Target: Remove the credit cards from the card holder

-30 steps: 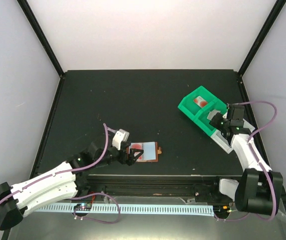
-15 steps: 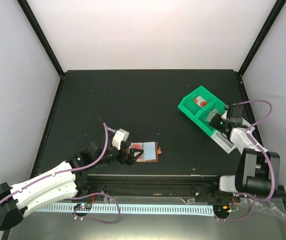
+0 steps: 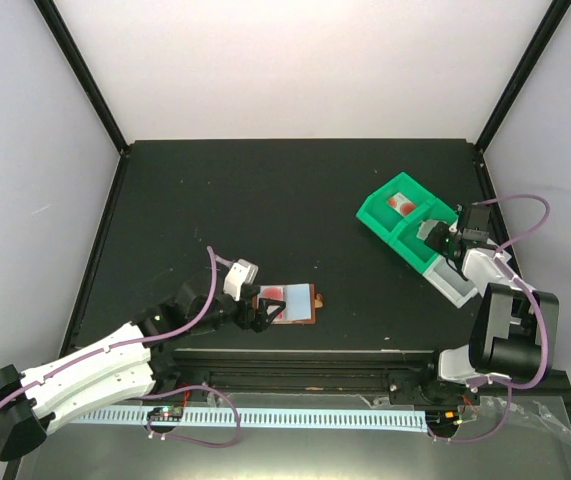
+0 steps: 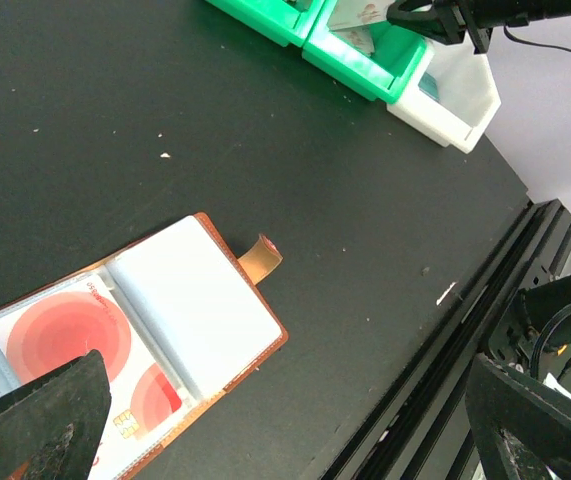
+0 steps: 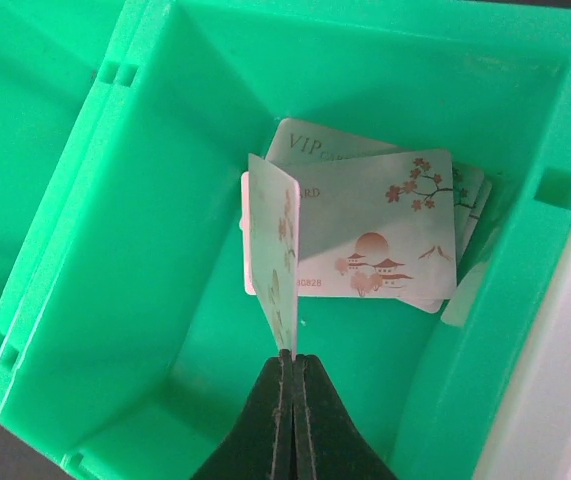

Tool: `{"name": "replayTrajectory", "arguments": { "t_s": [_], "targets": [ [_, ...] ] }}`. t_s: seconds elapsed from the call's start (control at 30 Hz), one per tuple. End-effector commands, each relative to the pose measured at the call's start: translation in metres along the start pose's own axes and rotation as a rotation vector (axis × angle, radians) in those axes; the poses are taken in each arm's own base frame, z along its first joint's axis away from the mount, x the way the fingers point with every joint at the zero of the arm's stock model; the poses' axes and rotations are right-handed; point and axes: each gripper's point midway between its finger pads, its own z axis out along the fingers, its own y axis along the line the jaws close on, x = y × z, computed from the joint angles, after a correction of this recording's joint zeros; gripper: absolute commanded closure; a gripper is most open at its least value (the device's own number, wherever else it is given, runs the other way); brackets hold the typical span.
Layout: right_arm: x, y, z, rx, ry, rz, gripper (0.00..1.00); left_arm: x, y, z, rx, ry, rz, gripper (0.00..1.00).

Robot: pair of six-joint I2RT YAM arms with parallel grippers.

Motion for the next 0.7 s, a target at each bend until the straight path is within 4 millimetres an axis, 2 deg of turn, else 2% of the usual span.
{"name": "replayTrajectory", "arguments": {
  "t_s": [0.0, 0.33, 0.67],
  "targets": [
    [-0.007, -0.015, 0.003, 0.06, -0.024, 0.045, 0.99, -0.014, -0.01, -0.006, 0.025, -0.027, -0.004, 0.01],
    [-0.006, -0.016, 0.008, 0.067, 0.0, 0.067, 0.87, -0.014, -0.007, -0.003, 0.008, -0.024, -0.006, 0.01],
    [-0.022, -0.015, -0.007, 0.106, -0.016, 0.076, 0.8, -0.009, 0.024, -0.004, -0.145, -0.039, -0.11, 0.01]
  ]
}}
